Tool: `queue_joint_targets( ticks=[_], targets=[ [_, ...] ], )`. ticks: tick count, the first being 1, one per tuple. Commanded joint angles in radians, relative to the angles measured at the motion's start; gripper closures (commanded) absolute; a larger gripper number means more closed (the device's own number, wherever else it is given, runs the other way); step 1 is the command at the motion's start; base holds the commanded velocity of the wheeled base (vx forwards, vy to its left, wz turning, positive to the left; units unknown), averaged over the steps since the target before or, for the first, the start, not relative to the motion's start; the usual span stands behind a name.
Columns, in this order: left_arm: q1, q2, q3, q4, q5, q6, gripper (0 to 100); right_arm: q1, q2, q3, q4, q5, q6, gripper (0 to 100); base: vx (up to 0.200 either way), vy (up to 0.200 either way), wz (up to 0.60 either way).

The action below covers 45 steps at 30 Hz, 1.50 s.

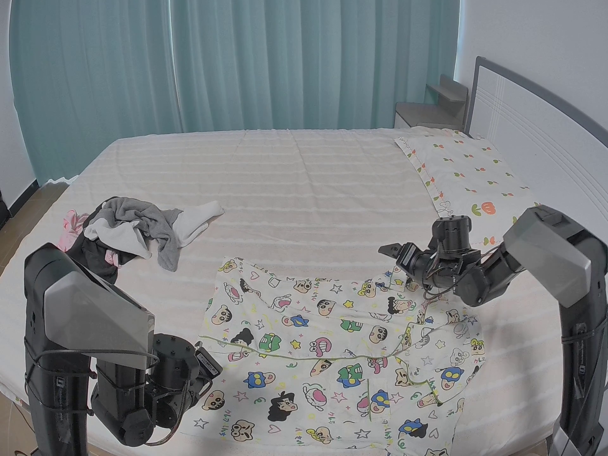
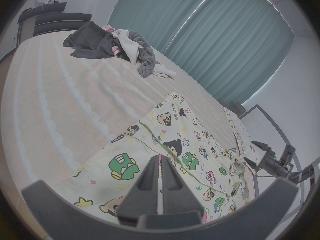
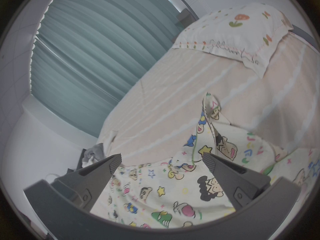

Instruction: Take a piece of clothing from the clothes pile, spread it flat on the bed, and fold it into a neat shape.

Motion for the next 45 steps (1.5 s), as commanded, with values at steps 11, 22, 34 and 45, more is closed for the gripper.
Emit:
queue_joint_targets(
  ticks=[11, 22, 34, 45],
  targets=[
    [0.002, 0.011, 0.001, -0.018, 0.004, -0.002, 100, 0.005, 0.141, -0.117, 0.071, -0.083, 0.004, 0, 0.0, 0.0, 0.0],
    [0.002, 0.016, 0.0, -0.018, 0.004, -0.003, 100, 0.027, 0.163, -0.145, 0.063, -0.126, 0.012, 0, 0.0, 0.0, 0.0],
    [0.025, 0.02, 0.0, -0.018, 0.004, -0.003, 100, -0.002, 0.196, -0.47, 0.068, -0.089, 0.14, 0, 0.0, 0.0, 0.0],
    [0.035, 0.025, -0.003, -0.018, 0.004, -0.005, 100, -0.047, 0.298, -0.639, 0.123, -0.098, 0.142, 0, 0.0, 0.0, 0.0]
  ],
)
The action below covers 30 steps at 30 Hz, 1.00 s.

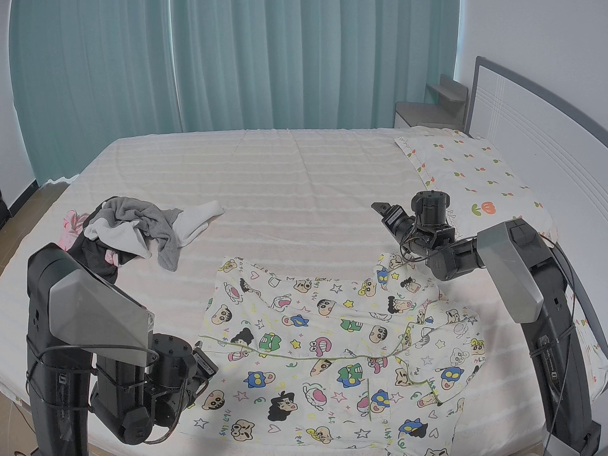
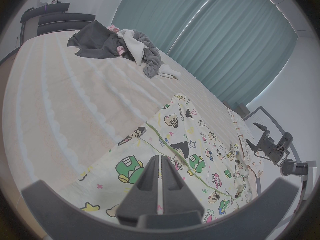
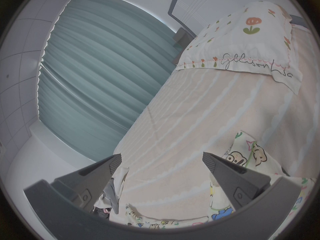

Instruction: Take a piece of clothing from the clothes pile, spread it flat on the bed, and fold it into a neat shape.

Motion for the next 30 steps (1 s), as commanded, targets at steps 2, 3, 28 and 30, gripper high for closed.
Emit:
queue_joint_targets(
  ticks=[2, 3, 28, 30],
  targets=[
    [0.007, 0.01, -0.004, -0.018, 0.001, -0.001, 100, -0.05, 0.039, -0.022, 0.042, -0.003, -0.019, 0, 0.0, 0.0, 0.0],
    [0.007, 0.013, -0.004, -0.018, 0.001, 0.001, 100, -0.064, 0.037, -0.018, 0.057, -0.003, -0.034, 0, 0.0, 0.0, 0.0],
    [0.006, 0.013, -0.004, -0.018, 0.001, -0.001, 100, -0.13, -0.044, 0.327, 0.022, -0.009, -0.537, 0, 0.0, 0.0, 0.0],
    [0.006, 0.013, -0.004, -0.018, 0.001, 0.001, 100, -0.131, -0.041, 0.327, 0.021, -0.011, -0.556, 0, 0.0, 0.0, 0.0]
  ],
)
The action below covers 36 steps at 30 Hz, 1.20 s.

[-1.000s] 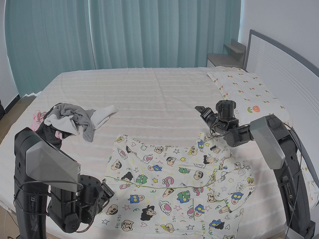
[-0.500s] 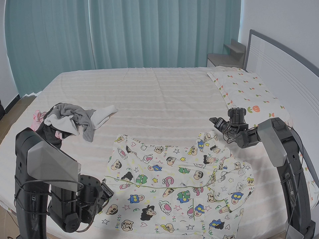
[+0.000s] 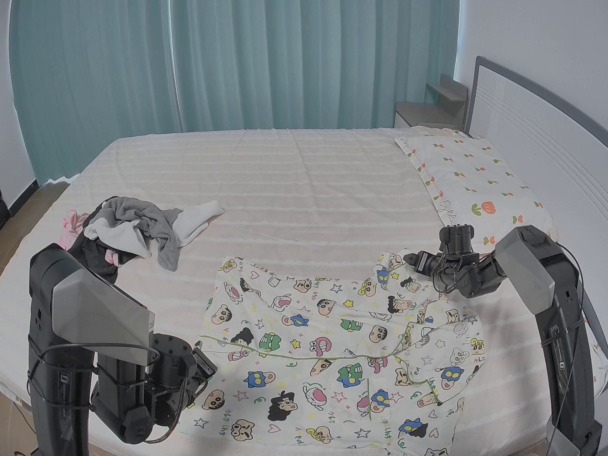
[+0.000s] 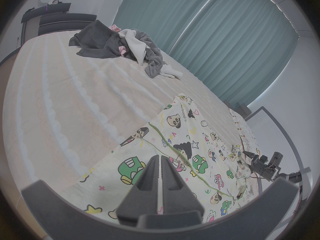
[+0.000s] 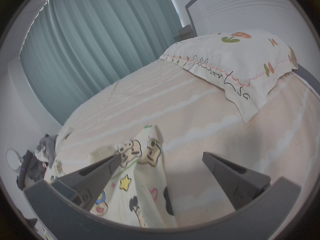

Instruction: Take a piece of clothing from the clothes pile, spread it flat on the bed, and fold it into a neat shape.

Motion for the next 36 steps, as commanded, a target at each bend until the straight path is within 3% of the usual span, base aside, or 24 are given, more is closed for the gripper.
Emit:
queue_joint_targets(
  ticks=[1, 2, 3, 21, 28, 29, 36],
  targets=[
    [-0.001, 0.002, 0.0, -0.018, 0.001, 0.0, 100, -0.001, -0.015, 0.026, -0.003, 0.0, -0.032, 0, 0.0, 0.0, 0.0],
    [-0.001, 0.002, 0.0, -0.018, 0.001, 0.0, 100, -0.001, -0.014, 0.026, -0.005, 0.0, -0.037, 0, 0.0, 0.0, 0.0],
    [-0.001, 0.002, 0.0, -0.018, 0.001, 0.0, 100, -0.001, -0.014, 0.026, -0.005, 0.0, -0.038, 100, 0.0, 0.0, 0.0],
    [-0.001, 0.002, 0.0, -0.018, 0.001, 0.0, 100, -0.041, -0.043, 0.048, -0.012, -0.006, -0.026, 100, 0.0, 0.0, 0.0],
    [-0.002, 0.0, 0.0, -0.018, 0.002, 0.0, 100, -0.03, -0.114, 0.169, -0.086, 0.083, -0.032, 100, 0.0, 0.0, 0.0],
    [-0.002, 0.0, 0.0, -0.018, 0.002, 0.0, 100, -0.03, -0.114, 0.169, -0.086, 0.083, -0.032, 0, 0.0, 0.0, 0.0],
    [-0.002, 0.0, 0.0, -0.018, 0.001, 0.0, 100, -0.001, -0.104, 0.169, -0.098, 0.083, -0.04, 0, 0.0, 0.0, 0.0]
  ],
)
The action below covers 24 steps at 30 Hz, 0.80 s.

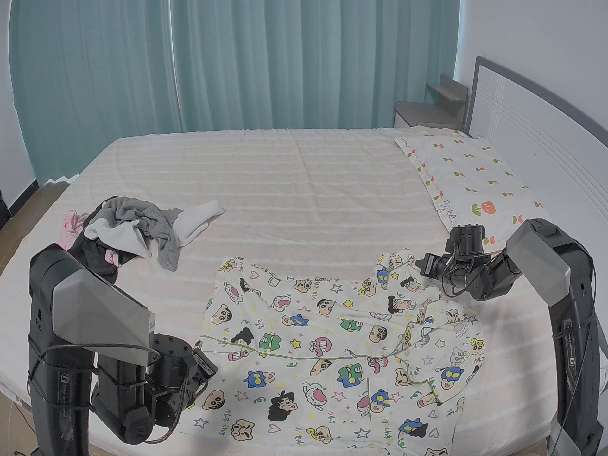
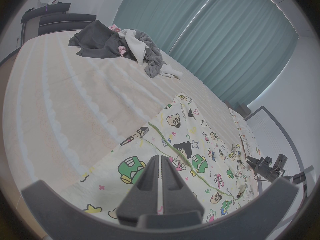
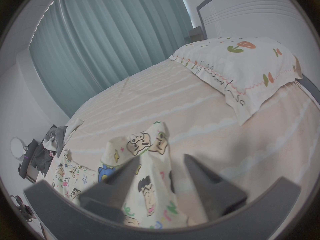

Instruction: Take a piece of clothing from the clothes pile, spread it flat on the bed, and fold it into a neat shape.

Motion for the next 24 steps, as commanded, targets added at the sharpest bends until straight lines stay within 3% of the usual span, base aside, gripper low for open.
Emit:
queue_joint_targets(
  ticks=[1, 13, 14, 24],
  targets=[
    [0.0, 0.0, -0.002, -0.018, 0.0, 0.0, 100, 0.014, -0.002, -0.001, 0.002, 0.001, -0.003, 0, 0.0, 0.0, 0.0],
    [0.002, -0.001, -0.004, -0.018, -0.003, -0.002, 100, 0.04, 0.049, -0.046, 0.065, 0.004, -0.076, 0, 0.0, 0.0, 0.0],
    [0.002, 0.0, -0.004, -0.018, -0.003, -0.002, 100, 0.039, 0.05, -0.05, 0.071, 0.004, -0.076, 100, 0.0, 0.0, 0.0],
    [0.002, -0.001, -0.002, -0.018, -0.002, -0.002, 100, 0.017, 0.049, -0.066, 0.088, -0.016, -0.076, 100, 0.0, 0.0, 0.0]
  ],
)
